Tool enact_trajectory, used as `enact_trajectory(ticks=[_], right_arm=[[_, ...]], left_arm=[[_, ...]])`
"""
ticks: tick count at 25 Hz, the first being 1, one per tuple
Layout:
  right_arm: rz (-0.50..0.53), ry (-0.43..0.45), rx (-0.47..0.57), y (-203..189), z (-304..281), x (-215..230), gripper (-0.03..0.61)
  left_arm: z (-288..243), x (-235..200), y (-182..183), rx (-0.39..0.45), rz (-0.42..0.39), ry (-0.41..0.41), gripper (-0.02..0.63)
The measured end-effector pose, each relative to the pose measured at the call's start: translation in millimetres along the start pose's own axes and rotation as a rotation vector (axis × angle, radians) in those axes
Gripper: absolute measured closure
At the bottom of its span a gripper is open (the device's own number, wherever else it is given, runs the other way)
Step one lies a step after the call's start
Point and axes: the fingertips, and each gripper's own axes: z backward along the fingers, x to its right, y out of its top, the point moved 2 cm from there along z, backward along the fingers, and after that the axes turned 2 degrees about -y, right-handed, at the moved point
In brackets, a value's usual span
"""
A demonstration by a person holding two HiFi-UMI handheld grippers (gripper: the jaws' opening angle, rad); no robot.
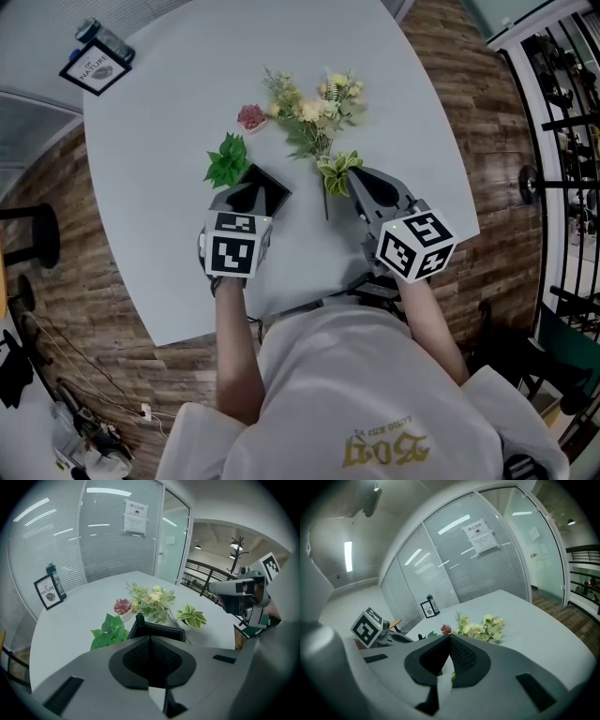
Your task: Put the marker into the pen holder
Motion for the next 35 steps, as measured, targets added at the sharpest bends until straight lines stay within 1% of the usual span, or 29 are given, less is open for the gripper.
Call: enact_trajectory(ticks=[9,15,20,24,29,35], right_arm=[[0.001,-0.001,0.004,0,3,3,0.561],[0.009,-0.003,0.012,3,10,2,0.562],[0.014,-0.009,0.021,4,19,3,0.562],[0.018,-0.008,0.030,5,25,-1,0.561],[0.027,-0.004,0.049,9,34,-6,0.563],[0.053,0.019,0.075,16,45,-22,0.561]], left_arm=[[-1,0,0,-0.012,-0.006,0.013,0.595],[-1,1,0,-0.001,-0.013,0.024,0.594],[4,-1,6,0.064,-0.003,0.057,0.585],[8,-2,7,0.080,0.011,0.056,0.527],[21,-5,11,0.130,0.020,0.087,0.523],[51,0,19,0.255,0.063,0.095,0.533]])
